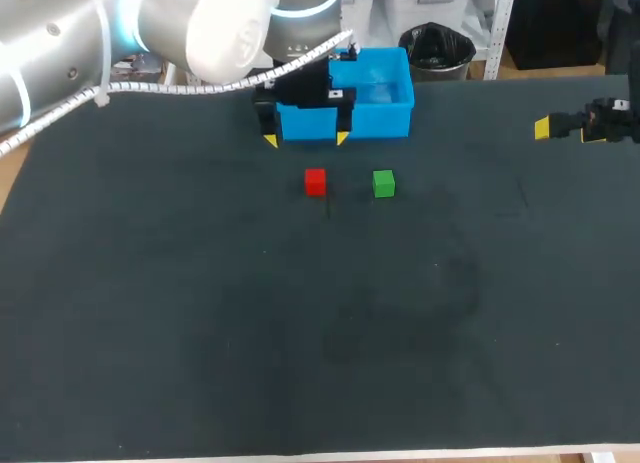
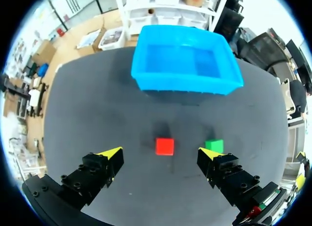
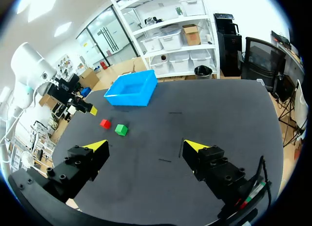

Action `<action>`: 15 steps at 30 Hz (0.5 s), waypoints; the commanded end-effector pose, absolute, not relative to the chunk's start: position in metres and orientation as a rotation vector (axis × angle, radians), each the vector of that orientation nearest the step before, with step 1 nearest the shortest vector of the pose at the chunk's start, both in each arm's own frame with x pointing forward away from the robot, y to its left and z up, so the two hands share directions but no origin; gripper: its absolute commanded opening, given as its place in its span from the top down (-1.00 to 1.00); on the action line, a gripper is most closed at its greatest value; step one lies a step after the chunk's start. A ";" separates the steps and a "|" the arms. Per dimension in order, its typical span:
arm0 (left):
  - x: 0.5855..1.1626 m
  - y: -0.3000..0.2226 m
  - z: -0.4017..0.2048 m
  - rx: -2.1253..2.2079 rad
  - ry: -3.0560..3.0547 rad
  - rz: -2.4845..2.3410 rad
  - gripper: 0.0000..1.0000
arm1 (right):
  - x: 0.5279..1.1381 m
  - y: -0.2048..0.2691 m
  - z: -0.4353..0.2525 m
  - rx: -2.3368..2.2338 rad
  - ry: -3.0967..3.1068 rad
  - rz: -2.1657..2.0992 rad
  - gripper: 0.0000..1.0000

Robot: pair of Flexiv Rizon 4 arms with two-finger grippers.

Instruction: Use the left arm to pick the red cube and place it into the blue plastic box first, then use the right arm to grasp the green cube and put it into the same blue plastic box after the first action is fully finished.

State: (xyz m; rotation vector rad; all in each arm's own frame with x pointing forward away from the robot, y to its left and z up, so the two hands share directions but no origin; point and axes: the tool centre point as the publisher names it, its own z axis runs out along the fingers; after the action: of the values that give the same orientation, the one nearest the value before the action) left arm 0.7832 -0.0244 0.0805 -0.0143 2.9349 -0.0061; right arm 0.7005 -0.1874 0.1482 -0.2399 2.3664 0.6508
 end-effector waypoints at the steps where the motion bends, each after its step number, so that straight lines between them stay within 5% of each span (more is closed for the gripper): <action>1: 0.778 -0.025 0.077 -0.003 2.925 -0.014 -1.00 | 0.700 -0.186 0.149 -0.235 2.370 0.643 -1.00; 15: 0.787 -0.022 0.048 -0.046 2.942 -0.033 -1.00 | 0.700 -0.186 0.149 -0.235 2.370 0.643 -1.00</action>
State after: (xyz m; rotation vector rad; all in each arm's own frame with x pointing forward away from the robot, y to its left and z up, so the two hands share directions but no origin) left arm 0.7829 -0.0189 0.0543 -0.0482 2.9358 -0.0366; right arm 0.7005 -0.1874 0.1482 -0.2398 2.3664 0.6508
